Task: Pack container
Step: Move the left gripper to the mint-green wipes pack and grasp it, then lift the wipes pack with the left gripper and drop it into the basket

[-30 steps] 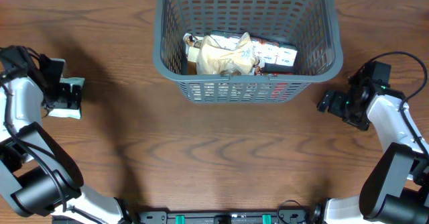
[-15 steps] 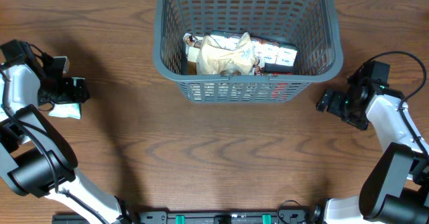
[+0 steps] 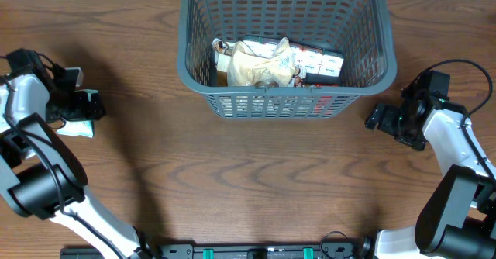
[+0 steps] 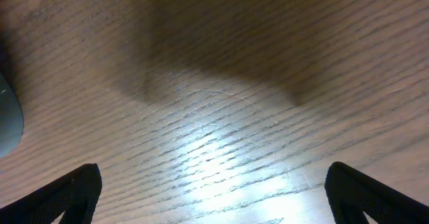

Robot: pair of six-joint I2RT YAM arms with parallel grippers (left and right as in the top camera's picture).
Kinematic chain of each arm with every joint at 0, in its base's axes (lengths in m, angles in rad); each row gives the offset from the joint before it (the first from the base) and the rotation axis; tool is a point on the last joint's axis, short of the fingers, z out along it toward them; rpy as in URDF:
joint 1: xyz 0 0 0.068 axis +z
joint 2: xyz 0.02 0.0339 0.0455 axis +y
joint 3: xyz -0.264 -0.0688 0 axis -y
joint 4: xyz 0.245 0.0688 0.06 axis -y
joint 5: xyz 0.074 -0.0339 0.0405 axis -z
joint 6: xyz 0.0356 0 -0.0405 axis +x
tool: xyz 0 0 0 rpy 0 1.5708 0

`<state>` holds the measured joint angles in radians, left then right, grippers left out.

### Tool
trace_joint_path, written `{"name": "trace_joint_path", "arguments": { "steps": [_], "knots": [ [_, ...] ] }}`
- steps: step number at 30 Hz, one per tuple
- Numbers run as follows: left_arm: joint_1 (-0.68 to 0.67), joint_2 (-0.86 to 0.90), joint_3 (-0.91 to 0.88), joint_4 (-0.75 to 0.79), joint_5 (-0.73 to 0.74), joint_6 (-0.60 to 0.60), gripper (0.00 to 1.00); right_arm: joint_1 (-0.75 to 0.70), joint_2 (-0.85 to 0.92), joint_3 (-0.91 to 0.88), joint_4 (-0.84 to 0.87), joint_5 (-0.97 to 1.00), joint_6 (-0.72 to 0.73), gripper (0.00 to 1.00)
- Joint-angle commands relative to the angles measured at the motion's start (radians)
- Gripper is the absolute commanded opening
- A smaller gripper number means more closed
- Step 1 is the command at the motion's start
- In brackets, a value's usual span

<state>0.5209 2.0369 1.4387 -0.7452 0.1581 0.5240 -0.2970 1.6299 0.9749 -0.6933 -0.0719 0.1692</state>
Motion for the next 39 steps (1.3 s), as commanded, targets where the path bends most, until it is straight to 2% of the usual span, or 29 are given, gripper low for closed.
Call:
{"name": "trace_joint_path", "arguments": {
  "steps": [1, 11, 13, 17, 18, 22, 29, 30, 32, 39],
  "knots": [
    [0.0, 0.027, 0.019, 0.013, 0.011, 0.011, 0.99, 0.017, 0.002, 0.001, -0.003, -0.005, 0.018, 0.99],
    [0.0, 0.061, 0.019, 0.039, 0.01, 0.014, 0.98, 0.017, 0.002, 0.001, -0.002, -0.005, 0.026, 0.99],
    [0.0, 0.061, 0.019, 0.045, 0.01, 0.014, 0.85, 0.017, 0.002, 0.001, -0.002, -0.005, 0.025, 0.99],
    [0.0, 0.061, 0.019, 0.051, 0.011, 0.013, 0.67, 0.017, 0.002, 0.001, -0.002, -0.004, 0.025, 0.99],
    [0.0, 0.061, 0.019, 0.051, 0.01, 0.013, 0.59, 0.017, 0.002, 0.001, -0.003, -0.005, 0.025, 0.99],
    [0.0, 0.06, 0.019, 0.046, 0.01, 0.013, 0.45, 0.017, 0.002, 0.001, -0.002, -0.004, 0.024, 0.99],
    [-0.002, 0.059, 0.019, 0.043, 0.011, -0.117, 0.31, 0.017, 0.002, 0.001, -0.002, -0.004, 0.021, 0.99],
    [-0.003, 0.056, 0.019, 0.039, 0.011, -0.139, 0.25, 0.017, 0.002, 0.001, -0.001, -0.003, 0.016, 0.99],
    [-0.007, 0.044, 0.019, 0.023, 0.011, -0.161, 0.19, 0.017, 0.002, 0.001, 0.001, -0.004, 0.013, 0.99],
    [-0.058, -0.066, 0.019, 0.003, 0.011, -0.16, 0.19, 0.017, 0.002, 0.001, 0.007, -0.004, 0.009, 0.99]
  ]
}}
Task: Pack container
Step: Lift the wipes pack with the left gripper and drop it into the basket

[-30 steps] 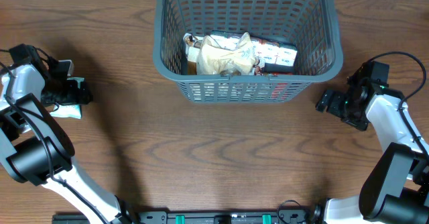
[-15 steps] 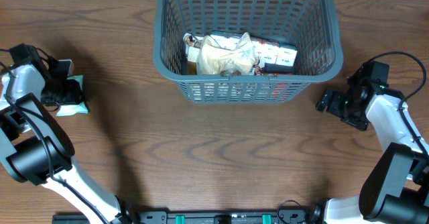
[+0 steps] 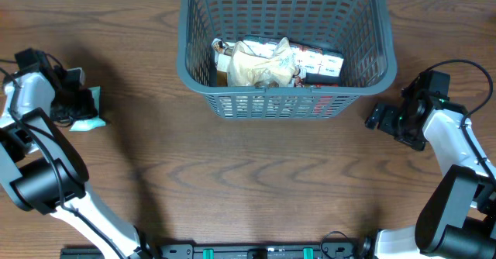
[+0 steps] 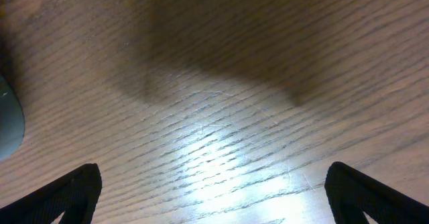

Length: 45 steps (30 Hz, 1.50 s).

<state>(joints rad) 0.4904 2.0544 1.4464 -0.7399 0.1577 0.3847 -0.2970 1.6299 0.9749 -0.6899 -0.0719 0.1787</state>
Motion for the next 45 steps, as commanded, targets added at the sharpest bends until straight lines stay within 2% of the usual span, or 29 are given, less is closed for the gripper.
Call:
{"name": "trace_joint_path", "arguments": {
  "steps": [1, 6, 7, 10, 12, 17, 20, 25, 29, 36, 42, 45],
  "knots": [
    [-0.042, -0.122, 0.011, 0.0, 0.011, -0.021, 0.19, 0.017, 0.002, 0.001, 0.003, -0.004, -0.001, 0.99],
    [-0.103, -0.281, 0.017, 0.012, 0.011, -0.024, 0.18, 0.017, 0.002, 0.001, 0.006, -0.004, -0.001, 0.99],
    [-0.12, -0.317, 0.024, 0.013, 0.011, -0.024, 0.14, 0.017, 0.002, 0.001, 0.006, -0.004, -0.001, 0.99],
    [-0.168, -0.402, 0.063, 0.016, 0.011, -0.042, 0.13, 0.017, 0.002, 0.001, 0.006, -0.004, -0.001, 0.99],
    [-0.208, -0.445, 0.117, 0.015, 0.011, -0.075, 0.08, 0.017, 0.002, 0.001, 0.006, -0.004, -0.001, 0.99],
    [-0.349, -0.474, 0.314, -0.008, 0.008, -0.076, 0.06, 0.017, 0.002, 0.001, 0.006, -0.005, -0.005, 0.99],
    [-0.446, -0.47, 0.42, -0.003, -0.047, -0.071, 0.06, 0.017, 0.002, 0.001, 0.005, -0.005, -0.012, 0.99],
    [-0.601, -0.465, 0.537, 0.001, -0.084, -0.028, 0.06, 0.017, 0.002, 0.001, 0.0, -0.005, -0.012, 0.99],
    [-0.755, -0.464, 0.557, 0.017, -0.082, 0.085, 0.06, 0.017, 0.002, 0.001, 0.001, -0.009, -0.012, 0.99],
    [-0.972, -0.404, 0.557, -0.018, -0.008, 0.437, 0.06, 0.017, 0.002, 0.001, -0.002, -0.009, -0.013, 0.99],
    [-1.052, -0.303, 0.557, -0.043, -0.01, 0.712, 0.06, 0.017, 0.002, 0.001, -0.002, -0.011, -0.012, 0.99],
    [-1.05, -0.249, 0.557, -0.013, -0.024, 0.737, 0.06, 0.017, 0.002, 0.001, -0.003, -0.011, -0.012, 0.99]
  ]
}}
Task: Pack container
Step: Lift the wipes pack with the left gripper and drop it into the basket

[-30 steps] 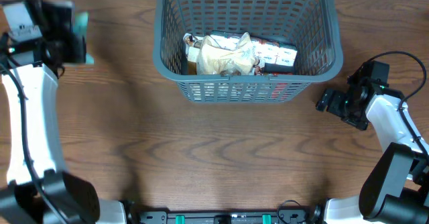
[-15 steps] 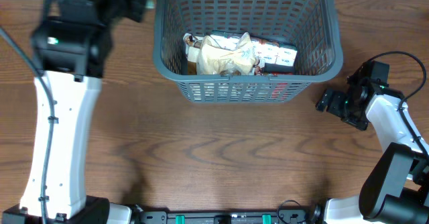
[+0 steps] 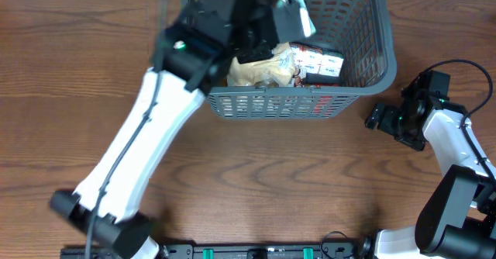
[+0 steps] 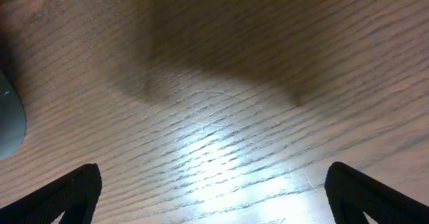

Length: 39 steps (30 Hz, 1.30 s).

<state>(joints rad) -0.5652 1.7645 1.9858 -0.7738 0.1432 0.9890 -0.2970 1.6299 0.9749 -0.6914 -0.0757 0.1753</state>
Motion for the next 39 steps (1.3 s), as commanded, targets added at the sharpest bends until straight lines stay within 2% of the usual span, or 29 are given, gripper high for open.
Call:
{"name": "trace_joint_path", "arguments": {
  "steps": [1, 9, 19, 21, 23, 26, 27, 28, 35, 39],
  "knots": [
    [0.011, 0.062, 0.018, 0.029, -0.013, 0.134, 0.06, 0.017, 0.002, 0.001, -0.001, -0.008, -0.009, 0.99],
    [0.046, 0.206, 0.018, 0.042, -0.012, 0.133, 0.06, 0.017, 0.002, 0.001, 0.0, -0.008, -0.009, 0.99],
    [0.048, 0.297, 0.017, 0.021, -0.012, 0.131, 0.07, 0.017, 0.002, 0.001, 0.0, -0.008, -0.009, 0.99],
    [0.048, 0.299, 0.017, 0.021, -0.013, 0.113, 0.3, 0.017, 0.002, 0.001, 0.0, -0.008, -0.009, 0.99],
    [0.048, 0.299, 0.017, 0.021, -0.013, 0.106, 0.46, 0.017, 0.002, 0.001, 0.0, -0.008, -0.009, 0.99],
    [0.048, 0.299, 0.017, 0.023, -0.025, 0.101, 0.86, 0.017, 0.002, 0.001, 0.0, -0.008, -0.01, 0.99],
    [0.048, 0.299, 0.017, 0.024, -0.029, 0.093, 0.87, 0.017, 0.002, 0.001, 0.0, -0.008, -0.014, 0.99],
    [0.048, 0.299, 0.017, 0.024, -0.028, 0.086, 0.98, 0.017, 0.002, 0.001, 0.0, -0.007, -0.016, 0.99],
    [0.079, 0.26, 0.02, 0.093, -0.04, -0.113, 0.99, 0.017, -0.002, 0.008, 0.054, 0.013, -0.032, 0.99],
    [0.126, 0.208, 0.037, 0.141, -0.047, -0.168, 0.99, 0.017, -0.018, 0.052, 0.099, 0.03, -0.068, 0.99]
  ]
}}
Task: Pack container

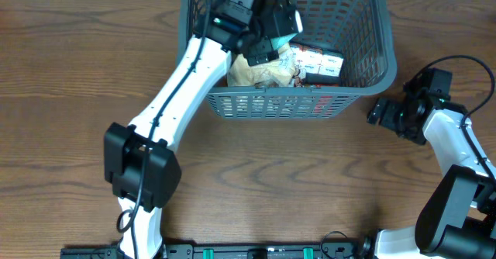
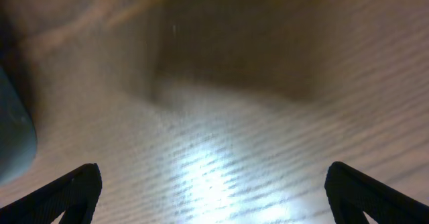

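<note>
A grey plastic basket (image 1: 283, 104) stands at the back middle of the table in the overhead view. It holds a crumpled beige bag (image 1: 263, 73) and a white and red box (image 1: 319, 63). My left arm reaches over the basket's left rim, and my left gripper (image 1: 273, 30) is shut on a teal and white packet (image 1: 284, 22) just above the beige bag. My right gripper (image 1: 378, 113) stands open low over the table, right of the basket. Nothing lies between its fingertips (image 2: 67, 197) in the right wrist view.
The brown wooden table (image 1: 256, 181) stretches in front of the basket. In the right wrist view, which is blurred, a grey corner of the basket (image 2: 10, 137) shows at the left edge.
My left gripper, with the packet in it, is now lower and further inside the basket, close above the beige bag. The right wrist view has blurred and shifted slightly.
My left gripper was at the table's far left, on a teal and white packet lying there. Later it held the packet high over the basket's back. Now it holds the packet down among the contents. My right gripper stayed open beside the basket.
</note>
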Robot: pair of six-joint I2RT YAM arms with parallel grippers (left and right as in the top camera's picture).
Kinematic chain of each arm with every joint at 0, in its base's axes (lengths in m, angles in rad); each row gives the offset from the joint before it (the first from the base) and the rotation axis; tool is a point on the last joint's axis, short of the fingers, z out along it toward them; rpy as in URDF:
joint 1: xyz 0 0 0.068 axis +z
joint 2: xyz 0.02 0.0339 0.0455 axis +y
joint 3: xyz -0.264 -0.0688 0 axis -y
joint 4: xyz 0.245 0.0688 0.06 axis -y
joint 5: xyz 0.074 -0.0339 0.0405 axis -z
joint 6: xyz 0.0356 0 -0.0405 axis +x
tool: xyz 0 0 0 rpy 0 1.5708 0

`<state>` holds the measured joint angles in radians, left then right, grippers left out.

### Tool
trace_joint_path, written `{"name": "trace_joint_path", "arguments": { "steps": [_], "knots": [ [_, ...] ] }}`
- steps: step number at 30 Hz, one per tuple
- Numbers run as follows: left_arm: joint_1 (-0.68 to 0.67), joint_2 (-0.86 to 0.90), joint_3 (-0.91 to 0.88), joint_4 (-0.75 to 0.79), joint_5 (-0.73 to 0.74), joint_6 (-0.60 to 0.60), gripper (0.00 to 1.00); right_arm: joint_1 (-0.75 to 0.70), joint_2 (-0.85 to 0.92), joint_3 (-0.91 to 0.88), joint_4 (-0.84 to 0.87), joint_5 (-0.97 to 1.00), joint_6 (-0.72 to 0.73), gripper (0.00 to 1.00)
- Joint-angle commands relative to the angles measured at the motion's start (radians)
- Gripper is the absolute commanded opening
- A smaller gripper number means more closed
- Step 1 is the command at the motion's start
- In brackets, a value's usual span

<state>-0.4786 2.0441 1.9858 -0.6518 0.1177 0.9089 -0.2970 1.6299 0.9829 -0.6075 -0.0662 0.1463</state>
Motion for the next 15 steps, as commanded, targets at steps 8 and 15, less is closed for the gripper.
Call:
{"name": "trace_joint_path", "arguments": {
  "steps": [8, 15],
  "knots": [
    [0.183, -0.164, 0.077, 0.179, -0.153, -0.28, 0.99, 0.016, -0.032, 0.266, 0.04, 0.07, -0.111, 0.99],
    [0.336, -0.224, 0.077, 0.206, -0.328, -0.493, 0.99, 0.016, -0.033, 0.448, 0.082, 0.07, -0.246, 0.99]
  ]
}}
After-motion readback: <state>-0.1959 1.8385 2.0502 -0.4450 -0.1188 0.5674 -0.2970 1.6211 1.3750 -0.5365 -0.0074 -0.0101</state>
